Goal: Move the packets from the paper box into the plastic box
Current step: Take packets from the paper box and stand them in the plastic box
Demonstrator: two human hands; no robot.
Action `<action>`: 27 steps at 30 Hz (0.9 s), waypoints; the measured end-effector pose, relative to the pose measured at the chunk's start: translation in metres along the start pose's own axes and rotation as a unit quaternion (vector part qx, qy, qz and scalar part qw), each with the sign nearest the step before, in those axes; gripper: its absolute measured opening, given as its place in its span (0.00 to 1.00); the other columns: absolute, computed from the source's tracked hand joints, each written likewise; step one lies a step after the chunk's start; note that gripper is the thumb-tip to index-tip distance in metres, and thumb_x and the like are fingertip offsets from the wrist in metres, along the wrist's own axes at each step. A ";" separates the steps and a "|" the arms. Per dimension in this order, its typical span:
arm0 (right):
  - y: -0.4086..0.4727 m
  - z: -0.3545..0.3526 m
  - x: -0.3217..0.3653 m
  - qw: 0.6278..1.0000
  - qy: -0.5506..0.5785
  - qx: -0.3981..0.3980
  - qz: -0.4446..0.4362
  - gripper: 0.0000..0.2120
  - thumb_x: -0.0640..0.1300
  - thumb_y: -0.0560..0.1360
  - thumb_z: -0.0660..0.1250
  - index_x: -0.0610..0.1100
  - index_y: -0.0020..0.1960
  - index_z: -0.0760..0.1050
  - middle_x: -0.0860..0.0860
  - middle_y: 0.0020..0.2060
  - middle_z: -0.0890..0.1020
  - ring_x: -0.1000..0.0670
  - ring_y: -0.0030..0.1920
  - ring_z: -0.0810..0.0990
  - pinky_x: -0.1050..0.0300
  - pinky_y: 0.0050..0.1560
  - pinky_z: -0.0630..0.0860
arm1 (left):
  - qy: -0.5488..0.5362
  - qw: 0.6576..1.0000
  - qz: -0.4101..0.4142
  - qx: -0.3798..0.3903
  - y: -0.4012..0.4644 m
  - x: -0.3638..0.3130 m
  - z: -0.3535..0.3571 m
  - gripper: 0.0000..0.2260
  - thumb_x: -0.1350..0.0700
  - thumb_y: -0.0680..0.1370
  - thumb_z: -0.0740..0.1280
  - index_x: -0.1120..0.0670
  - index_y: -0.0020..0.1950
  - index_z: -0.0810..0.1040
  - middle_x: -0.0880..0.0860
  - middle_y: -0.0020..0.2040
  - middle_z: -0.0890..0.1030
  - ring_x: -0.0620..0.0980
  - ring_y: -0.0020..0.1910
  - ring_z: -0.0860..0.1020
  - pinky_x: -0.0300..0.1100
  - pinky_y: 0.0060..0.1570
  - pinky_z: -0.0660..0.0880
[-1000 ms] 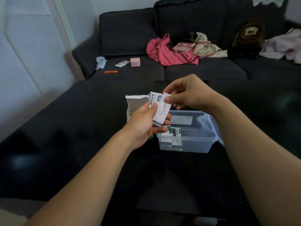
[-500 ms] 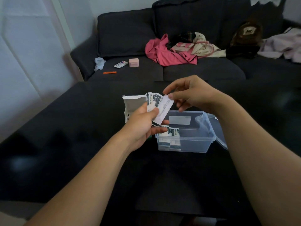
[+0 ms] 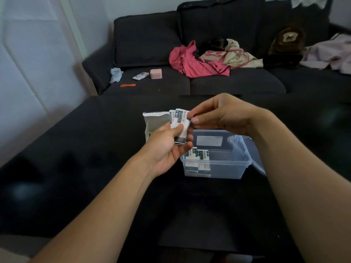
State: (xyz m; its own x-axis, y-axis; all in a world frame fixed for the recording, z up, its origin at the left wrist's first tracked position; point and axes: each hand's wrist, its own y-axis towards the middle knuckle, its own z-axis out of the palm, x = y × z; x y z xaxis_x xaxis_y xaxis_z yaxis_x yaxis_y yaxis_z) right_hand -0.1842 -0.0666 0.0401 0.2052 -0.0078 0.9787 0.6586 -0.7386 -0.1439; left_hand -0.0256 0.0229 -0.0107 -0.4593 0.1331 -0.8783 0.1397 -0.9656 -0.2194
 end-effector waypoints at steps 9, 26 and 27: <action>0.007 -0.004 -0.005 0.999 -0.021 -0.042 0.017 0.04 0.37 0.78 0.70 0.36 0.48 0.82 0.48 0.28 0.80 0.56 0.28 0.77 0.68 0.29 0.76 | 0.009 0.997 0.069 -0.025 -0.004 0.002 0.005 0.11 0.59 0.86 0.56 0.52 0.62 0.77 0.56 0.52 0.84 0.48 0.41 0.84 0.40 0.35 0.81; 0.008 0.015 -0.007 0.983 -0.151 0.099 0.040 0.13 0.43 0.80 0.68 0.31 0.52 0.80 0.46 0.34 0.79 0.55 0.29 0.73 0.66 0.28 0.68 | 0.136 0.963 0.218 -0.085 -0.003 0.007 0.003 0.09 0.55 0.79 0.72 0.55 0.58 0.81 0.52 0.48 0.87 0.48 0.45 0.86 0.38 0.37 0.80; 0.009 0.018 -0.005 0.974 -0.206 0.092 0.031 0.13 0.43 0.79 0.70 0.32 0.50 0.81 0.46 0.33 0.79 0.55 0.30 0.74 0.65 0.29 0.69 | 0.148 0.964 0.202 -0.085 -0.002 0.009 0.004 0.07 0.56 0.80 0.71 0.54 0.57 0.82 0.51 0.45 0.87 0.47 0.42 0.86 0.37 0.34 0.79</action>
State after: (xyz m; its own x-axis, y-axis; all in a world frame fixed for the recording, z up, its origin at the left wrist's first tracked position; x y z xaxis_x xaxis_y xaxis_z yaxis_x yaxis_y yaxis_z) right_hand -0.1665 -0.0609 0.0317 0.4977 0.2508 0.8303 0.7464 -0.6115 -0.2626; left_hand -0.0331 0.0253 -0.0165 -0.0699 -0.1632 -0.9841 0.4071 -0.9053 0.1212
